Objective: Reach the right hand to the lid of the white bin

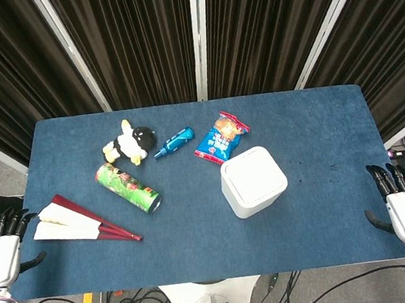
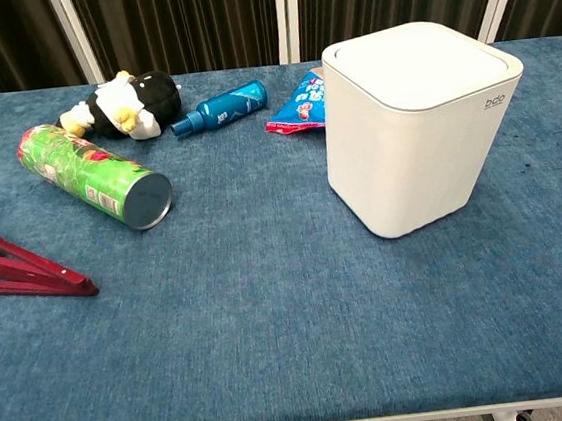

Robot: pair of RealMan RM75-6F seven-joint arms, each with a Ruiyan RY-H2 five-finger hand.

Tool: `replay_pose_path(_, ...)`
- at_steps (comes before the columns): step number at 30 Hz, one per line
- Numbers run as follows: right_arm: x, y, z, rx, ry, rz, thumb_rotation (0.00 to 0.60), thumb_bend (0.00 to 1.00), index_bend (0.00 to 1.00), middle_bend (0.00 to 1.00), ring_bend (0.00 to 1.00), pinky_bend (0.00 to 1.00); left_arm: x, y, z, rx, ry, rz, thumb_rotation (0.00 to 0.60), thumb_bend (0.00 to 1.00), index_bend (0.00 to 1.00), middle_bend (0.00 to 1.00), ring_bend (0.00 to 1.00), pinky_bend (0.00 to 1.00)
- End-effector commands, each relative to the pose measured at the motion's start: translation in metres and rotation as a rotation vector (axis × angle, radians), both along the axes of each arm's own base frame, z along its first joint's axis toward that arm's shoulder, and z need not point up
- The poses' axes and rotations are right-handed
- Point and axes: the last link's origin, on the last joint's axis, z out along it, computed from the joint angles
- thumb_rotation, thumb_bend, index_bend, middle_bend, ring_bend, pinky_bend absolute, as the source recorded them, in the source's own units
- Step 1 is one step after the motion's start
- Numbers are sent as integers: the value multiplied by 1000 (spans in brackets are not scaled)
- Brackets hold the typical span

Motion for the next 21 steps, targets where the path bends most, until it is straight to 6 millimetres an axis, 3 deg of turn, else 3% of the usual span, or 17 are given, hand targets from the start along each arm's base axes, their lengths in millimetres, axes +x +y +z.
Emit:
replay_pose_path(1,1,-1,0,6,-7,7,600,160,0,112,0,0,-1,-1,-1,-2,0,6,600,0,229,166,61,134)
replay_pose_path(14,9,-3,-3,50,-36,58,600,160,0,120,0,0,1,-2,-1,10,5,0,600,0,228,167,61,134)
replay_pose_path(18,25,-13,0,84,-39,133,600,160,9,134,0,0,2,0,-1,9,4,-4,600,0,229,168,61,134)
replay_pose_path(21,48,-27,1,121,-47,217,600,162,87,176,0,0,2,1,-1,9,4,-8,600,0,229,170,61,134)
